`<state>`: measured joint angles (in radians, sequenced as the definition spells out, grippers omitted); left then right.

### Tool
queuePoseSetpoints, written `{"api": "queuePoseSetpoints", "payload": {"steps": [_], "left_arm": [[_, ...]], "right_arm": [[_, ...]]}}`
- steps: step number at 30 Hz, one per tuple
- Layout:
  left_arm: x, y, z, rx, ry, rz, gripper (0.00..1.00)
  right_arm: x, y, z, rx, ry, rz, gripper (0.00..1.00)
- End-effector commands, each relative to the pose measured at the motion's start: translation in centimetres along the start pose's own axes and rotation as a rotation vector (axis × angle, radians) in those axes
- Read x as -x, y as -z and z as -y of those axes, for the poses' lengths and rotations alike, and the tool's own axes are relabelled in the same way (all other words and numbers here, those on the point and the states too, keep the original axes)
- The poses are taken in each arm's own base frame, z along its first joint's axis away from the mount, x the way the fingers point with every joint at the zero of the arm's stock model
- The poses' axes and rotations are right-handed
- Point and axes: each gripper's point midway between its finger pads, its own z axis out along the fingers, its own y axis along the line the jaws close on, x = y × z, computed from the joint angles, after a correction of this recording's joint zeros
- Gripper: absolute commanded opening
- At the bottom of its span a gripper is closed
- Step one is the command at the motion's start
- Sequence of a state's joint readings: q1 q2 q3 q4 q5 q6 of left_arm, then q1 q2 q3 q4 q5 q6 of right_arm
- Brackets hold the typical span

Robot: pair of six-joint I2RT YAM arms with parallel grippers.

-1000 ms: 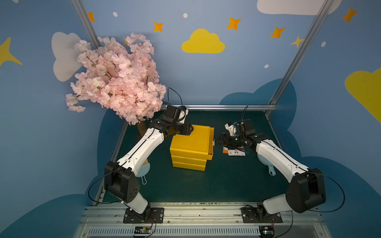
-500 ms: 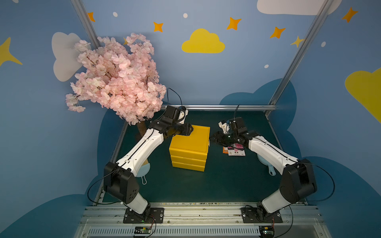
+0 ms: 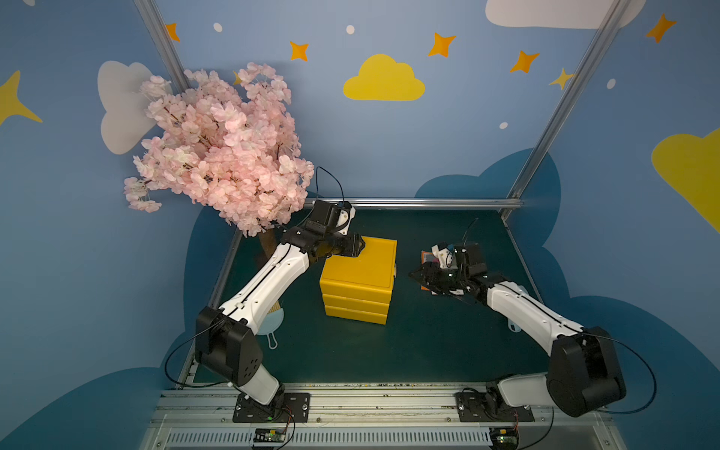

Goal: Take the seed bags out of the drawer
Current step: Open the drawer in the storage box.

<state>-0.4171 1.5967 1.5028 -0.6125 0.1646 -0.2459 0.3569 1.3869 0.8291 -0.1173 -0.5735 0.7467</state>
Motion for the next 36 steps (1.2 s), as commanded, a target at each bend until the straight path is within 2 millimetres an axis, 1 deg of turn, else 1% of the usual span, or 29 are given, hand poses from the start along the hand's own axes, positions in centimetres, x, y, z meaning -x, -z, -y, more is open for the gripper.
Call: {"api": "queuePoseSetpoints", "payload": {"steps": [1,5,9,11,14,18,20,23,26,34,36], "left_arm": [[-9.0,-1.6,-3.3,0.116,0.093,-0.333,0.55],[-9.1,-1.4,-3.3,0.121,0.094,-0.335,0.55],[-9.0,-1.4,-3.3,0.123,0.096,-0.334,0.55],[-9.1,-1.4,-3.4,0.123,0.097,-0.335,0.55],[-9.2,-1.5,-3.4,0.125,0.098,-0.339,0.55],[-9.1,-1.5,-3.4,0.126,0.097,-0.339,0.55],[-9.2,-1.4,-3.4,0.127,0.096,-0.339,0.55],[-9.1,-1.4,-3.4,0.127,0.095,-0.337,0.55],[-9.1,-1.3,-3.4,0.127,0.094,-0.338,0.55],[-9.3,-1.3,-3.4,0.13,0.095,-0.343,0.56],[-9.2,-1.3,-3.5,0.13,0.095,-0.343,0.56]], "right_arm": [[0.5,-0.5,-1.8,0.16,-0.053,0.04,0.57],[0.1,-1.6,-1.3,0.258,-0.132,0.064,0.59],[0.3,-2.2,-1.8,0.338,-0.162,0.082,0.62],[0.4,-2.4,-2.5,0.381,-0.159,0.087,0.64],[0.3,-2.9,-2.7,0.421,-0.184,0.077,0.68],[0.2,-4.0,-2.6,0.476,-0.231,0.057,0.68],[0.1,-4.4,-2.7,0.518,-0.247,0.055,0.66],[-0.3,-5.4,-2.0,0.528,-0.286,0.047,0.64],[-0.9,-5.9,-1.8,0.525,-0.289,0.038,0.64],[-2.1,-6.3,-2.6,0.531,-0.265,0.026,0.64],[-2.4,-6.3,-2.6,0.527,-0.266,0.024,0.64]]}}
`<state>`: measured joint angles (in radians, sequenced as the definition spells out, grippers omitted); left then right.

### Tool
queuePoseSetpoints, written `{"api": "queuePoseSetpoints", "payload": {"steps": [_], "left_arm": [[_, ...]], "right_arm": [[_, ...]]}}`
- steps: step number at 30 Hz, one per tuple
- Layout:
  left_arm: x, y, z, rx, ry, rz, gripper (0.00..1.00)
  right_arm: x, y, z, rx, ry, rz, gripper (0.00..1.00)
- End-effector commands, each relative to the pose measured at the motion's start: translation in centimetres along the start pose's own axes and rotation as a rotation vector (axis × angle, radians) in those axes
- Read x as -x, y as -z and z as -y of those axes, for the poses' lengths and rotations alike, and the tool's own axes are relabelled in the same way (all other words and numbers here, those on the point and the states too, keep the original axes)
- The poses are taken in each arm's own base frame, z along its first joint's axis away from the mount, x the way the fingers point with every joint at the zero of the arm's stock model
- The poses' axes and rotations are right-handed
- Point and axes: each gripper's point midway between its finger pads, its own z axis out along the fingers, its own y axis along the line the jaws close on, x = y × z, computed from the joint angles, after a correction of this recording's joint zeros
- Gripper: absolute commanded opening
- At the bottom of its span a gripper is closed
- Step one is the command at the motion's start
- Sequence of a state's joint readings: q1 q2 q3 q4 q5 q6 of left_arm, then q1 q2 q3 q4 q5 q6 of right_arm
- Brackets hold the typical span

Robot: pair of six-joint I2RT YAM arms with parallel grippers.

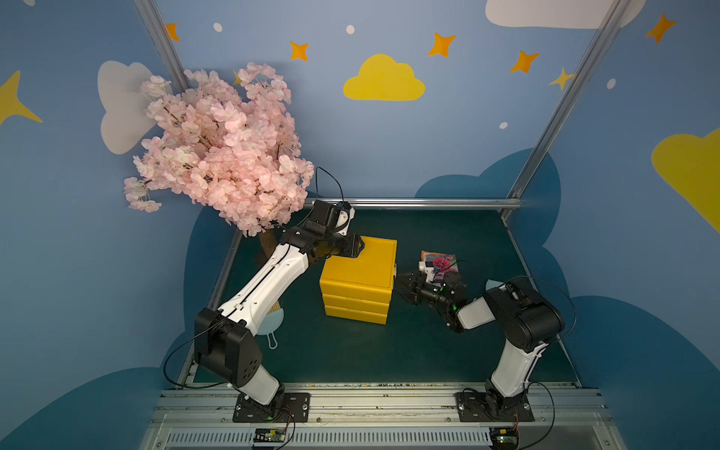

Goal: Take the seed bags out of the drawer
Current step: Open the drawer in the storage box.

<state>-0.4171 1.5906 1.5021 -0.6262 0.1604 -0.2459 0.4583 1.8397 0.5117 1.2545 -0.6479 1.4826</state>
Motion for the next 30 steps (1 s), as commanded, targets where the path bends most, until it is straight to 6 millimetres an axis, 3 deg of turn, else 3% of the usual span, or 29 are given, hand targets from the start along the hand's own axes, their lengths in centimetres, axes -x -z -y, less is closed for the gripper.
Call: {"api": "queuePoseSetpoints", "payload": {"steps": [1,9,22,27,30], "left_arm": [[-9.0,-1.6,-3.4,0.125,0.092,-0.336,0.56],[-8.9,-1.5,-3.4,0.126,0.092,-0.333,0.56],[-8.8,-1.5,-3.3,0.124,0.091,-0.331,0.56],[-8.8,-1.5,-3.3,0.121,0.092,-0.333,0.55],[-8.8,-1.5,-3.4,0.124,0.091,-0.333,0.56]], "right_arm": [[-1.7,-0.3,-1.3,0.047,0.048,-0.05,0.64],[-2.6,-0.3,-2.4,0.068,0.073,-0.061,0.62],[-3.5,0.5,-2.5,0.046,0.089,-0.062,0.62],[-3.7,0.3,-2.6,0.021,0.103,-0.072,0.57],[-3.6,0.1,-2.7,0.022,0.105,-0.072,0.49]]}}
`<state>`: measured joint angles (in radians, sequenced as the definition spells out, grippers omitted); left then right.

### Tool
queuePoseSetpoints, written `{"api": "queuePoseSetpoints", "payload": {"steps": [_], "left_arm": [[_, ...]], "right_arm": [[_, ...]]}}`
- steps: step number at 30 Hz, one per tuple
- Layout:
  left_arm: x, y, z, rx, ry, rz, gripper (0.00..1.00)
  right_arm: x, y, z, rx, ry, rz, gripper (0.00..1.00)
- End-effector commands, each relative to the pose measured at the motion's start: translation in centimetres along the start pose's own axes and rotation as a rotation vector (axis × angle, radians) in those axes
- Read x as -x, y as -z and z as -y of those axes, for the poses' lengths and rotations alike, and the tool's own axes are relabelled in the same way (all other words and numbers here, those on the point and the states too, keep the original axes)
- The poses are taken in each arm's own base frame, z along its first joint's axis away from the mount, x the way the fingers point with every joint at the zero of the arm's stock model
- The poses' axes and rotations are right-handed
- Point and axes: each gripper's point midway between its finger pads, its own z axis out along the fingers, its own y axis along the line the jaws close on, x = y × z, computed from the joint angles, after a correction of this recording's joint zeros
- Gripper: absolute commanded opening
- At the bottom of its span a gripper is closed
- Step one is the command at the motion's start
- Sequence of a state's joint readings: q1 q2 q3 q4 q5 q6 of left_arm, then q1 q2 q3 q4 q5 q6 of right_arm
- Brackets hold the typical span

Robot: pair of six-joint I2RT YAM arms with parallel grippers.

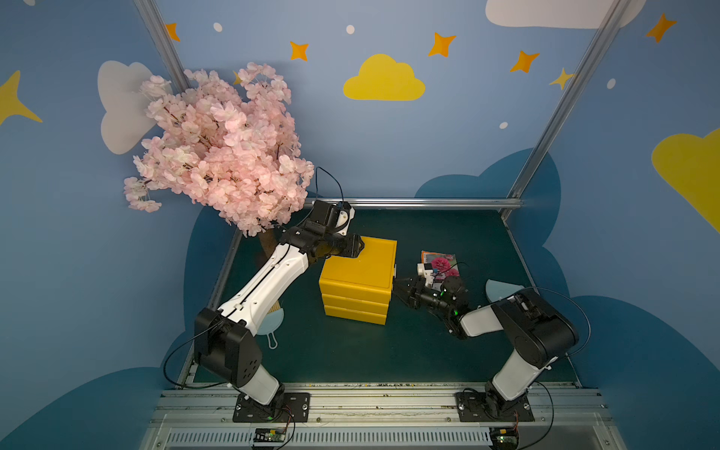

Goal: Take the seed bags out of the drawer
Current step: Open the drawer in the storage box.

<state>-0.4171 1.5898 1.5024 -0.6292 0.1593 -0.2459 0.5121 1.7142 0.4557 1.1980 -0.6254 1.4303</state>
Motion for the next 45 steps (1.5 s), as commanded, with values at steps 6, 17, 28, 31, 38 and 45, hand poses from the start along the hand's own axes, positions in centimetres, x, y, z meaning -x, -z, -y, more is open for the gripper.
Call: {"api": "queuePoseSetpoints", "payload": {"steps": [6,17,28,31,38,45], "left_arm": [[-8.8,-1.5,-3.3,0.123,0.088,-0.331,0.56],[-8.7,-1.7,-3.3,0.124,0.087,-0.331,0.55],[-8.7,-1.8,-3.3,0.121,0.088,-0.334,0.56],[-8.8,-2.0,-3.4,0.12,0.089,-0.338,0.56],[-8.6,-2.0,-3.3,0.116,0.087,-0.332,0.56],[-8.6,-2.1,-3.3,0.114,0.089,-0.33,0.56]], "right_arm": [[-0.4,-1.1,-1.5,0.038,0.031,-0.042,0.36],[-0.3,-0.5,-0.8,0.023,0.02,-0.028,0.28],[0.3,1.4,-0.3,0.008,0.008,-0.002,0.24],[0.3,1.9,-0.2,-0.007,0.012,0.007,0.24],[0.5,2.9,-0.2,-0.041,0.02,0.013,0.24],[0.8,3.5,0.0,-0.045,0.01,0.025,0.23]]}}
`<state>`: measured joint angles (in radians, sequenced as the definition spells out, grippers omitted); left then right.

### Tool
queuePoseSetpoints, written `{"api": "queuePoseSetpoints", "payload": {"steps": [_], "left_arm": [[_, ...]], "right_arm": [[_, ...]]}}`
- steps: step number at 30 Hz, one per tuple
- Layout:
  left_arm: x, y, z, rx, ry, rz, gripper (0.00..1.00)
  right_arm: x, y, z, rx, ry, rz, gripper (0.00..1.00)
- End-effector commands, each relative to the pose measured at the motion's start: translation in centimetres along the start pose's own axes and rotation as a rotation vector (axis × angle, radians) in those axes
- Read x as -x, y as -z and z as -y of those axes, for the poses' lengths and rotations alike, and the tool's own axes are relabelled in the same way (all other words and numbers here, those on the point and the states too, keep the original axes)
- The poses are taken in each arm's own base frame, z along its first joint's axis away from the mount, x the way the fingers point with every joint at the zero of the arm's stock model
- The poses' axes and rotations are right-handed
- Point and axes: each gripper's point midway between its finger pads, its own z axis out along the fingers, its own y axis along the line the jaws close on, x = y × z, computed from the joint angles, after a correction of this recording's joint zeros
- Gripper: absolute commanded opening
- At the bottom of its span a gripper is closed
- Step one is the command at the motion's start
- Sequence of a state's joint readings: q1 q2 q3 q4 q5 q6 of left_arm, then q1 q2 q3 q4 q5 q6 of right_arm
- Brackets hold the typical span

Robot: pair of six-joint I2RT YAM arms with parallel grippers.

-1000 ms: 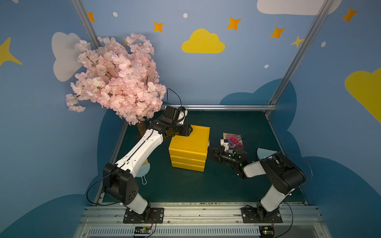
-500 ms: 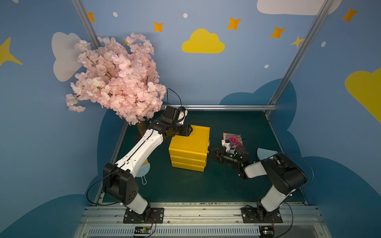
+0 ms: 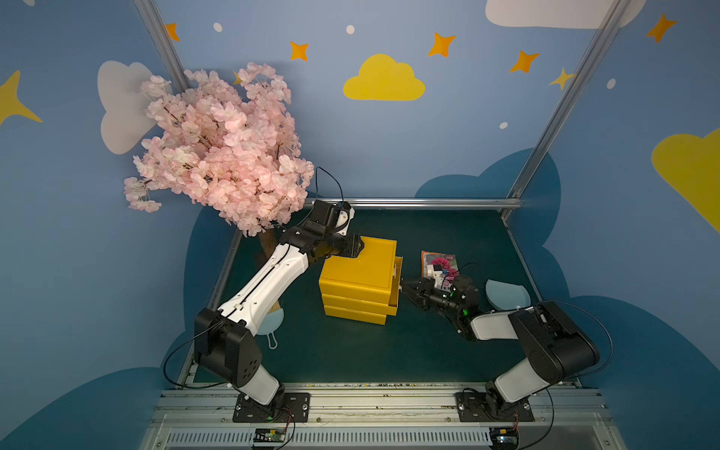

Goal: Take the seed bags out of the drawer
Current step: Open the drawer in the storage box.

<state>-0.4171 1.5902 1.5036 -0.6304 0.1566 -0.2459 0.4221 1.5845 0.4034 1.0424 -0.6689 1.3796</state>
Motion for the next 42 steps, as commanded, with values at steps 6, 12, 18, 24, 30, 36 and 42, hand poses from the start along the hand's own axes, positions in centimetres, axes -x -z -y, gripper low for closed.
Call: {"api": "queuePoseSetpoints", "payload": {"steps": [6,12,18,24,30,36,42], "left_arm": [[-8.6,-2.1,-3.2,0.111,0.089,-0.332,0.56],[-8.6,-2.2,-3.3,0.112,0.088,-0.333,0.56],[-8.6,-2.3,-3.3,0.113,0.088,-0.334,0.56],[-8.7,-2.3,-3.4,0.113,0.088,-0.335,0.55],[-8.6,-2.3,-3.3,0.112,0.087,-0.335,0.55],[-8.6,-2.3,-3.3,0.111,0.089,-0.334,0.56],[-8.7,-2.3,-3.3,0.11,0.088,-0.335,0.56]], "right_arm": [[-0.1,1.1,-0.3,0.003,0.02,0.003,0.22],[0.3,2.0,0.0,-0.001,0.012,0.019,0.22],[0.4,3.1,0.4,-0.01,0.004,0.035,0.22],[0.6,4.1,0.1,-0.023,0.018,0.049,0.21],[0.7,5.1,0.2,-0.054,0.001,0.08,0.22],[0.6,5.9,0.6,-0.102,-0.019,0.1,0.22],[0.4,6.8,1.0,-0.164,-0.021,0.116,0.22]]}}
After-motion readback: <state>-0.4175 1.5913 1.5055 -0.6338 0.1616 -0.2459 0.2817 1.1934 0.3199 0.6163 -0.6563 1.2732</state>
